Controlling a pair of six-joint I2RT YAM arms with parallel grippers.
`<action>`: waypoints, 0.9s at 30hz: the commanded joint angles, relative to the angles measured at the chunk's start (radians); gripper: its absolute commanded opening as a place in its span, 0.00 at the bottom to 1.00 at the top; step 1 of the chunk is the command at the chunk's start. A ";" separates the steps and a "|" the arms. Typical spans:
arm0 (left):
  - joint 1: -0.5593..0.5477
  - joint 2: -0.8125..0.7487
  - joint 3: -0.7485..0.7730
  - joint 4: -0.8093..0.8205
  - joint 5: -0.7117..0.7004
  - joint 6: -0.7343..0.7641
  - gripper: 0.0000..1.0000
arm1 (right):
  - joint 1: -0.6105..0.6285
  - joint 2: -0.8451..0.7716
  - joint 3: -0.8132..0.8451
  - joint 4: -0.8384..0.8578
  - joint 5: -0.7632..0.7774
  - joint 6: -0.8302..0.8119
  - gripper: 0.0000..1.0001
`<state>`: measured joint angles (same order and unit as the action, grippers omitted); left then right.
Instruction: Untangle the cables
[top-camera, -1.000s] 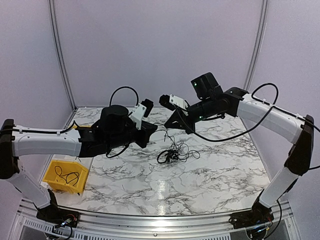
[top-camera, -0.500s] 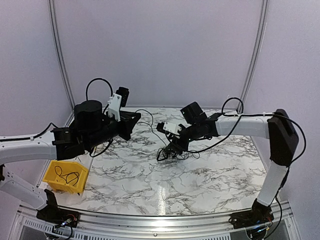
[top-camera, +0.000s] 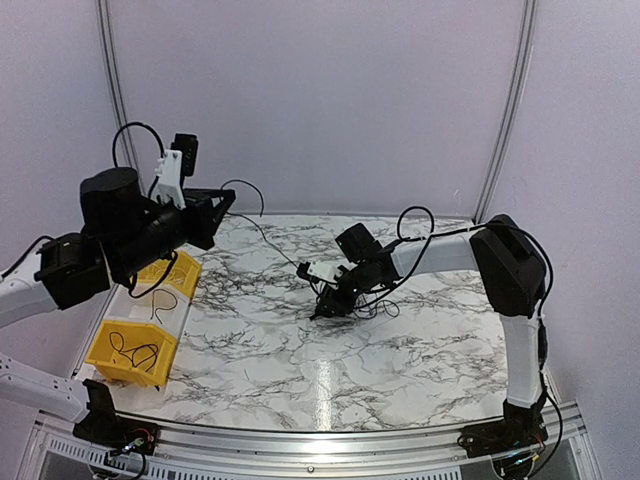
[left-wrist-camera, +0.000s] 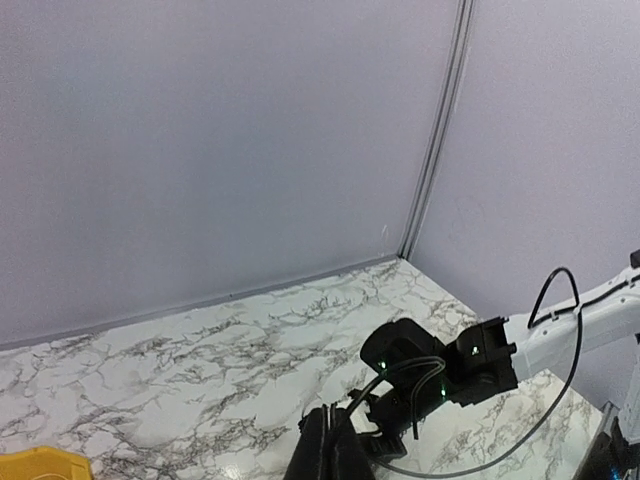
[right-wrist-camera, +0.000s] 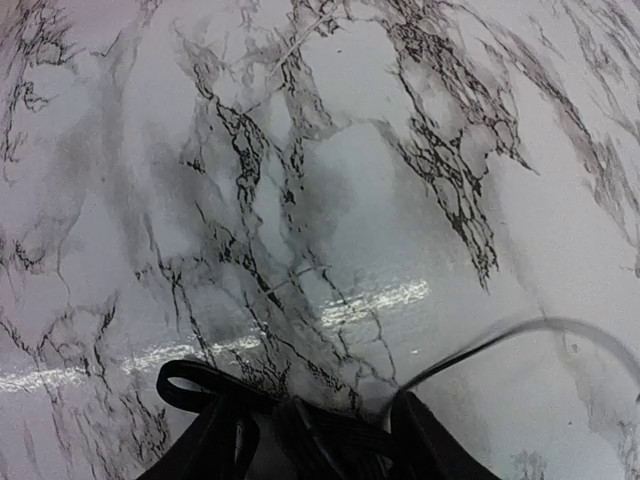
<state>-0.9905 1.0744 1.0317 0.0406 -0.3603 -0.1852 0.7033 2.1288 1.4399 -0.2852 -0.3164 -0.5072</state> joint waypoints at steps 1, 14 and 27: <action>0.000 -0.101 0.142 -0.177 -0.127 0.029 0.00 | -0.031 0.028 0.012 -0.001 0.030 0.023 0.49; 0.001 -0.193 0.354 -0.606 -0.388 -0.012 0.00 | -0.125 0.028 0.002 -0.028 0.028 0.049 0.40; 0.001 -0.304 0.274 -0.910 -0.425 -0.253 0.00 | -0.125 -0.121 0.017 -0.092 0.021 0.015 0.51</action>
<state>-0.9905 0.7975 1.3201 -0.7300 -0.7540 -0.3389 0.5873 2.1174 1.4399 -0.3260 -0.3115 -0.4732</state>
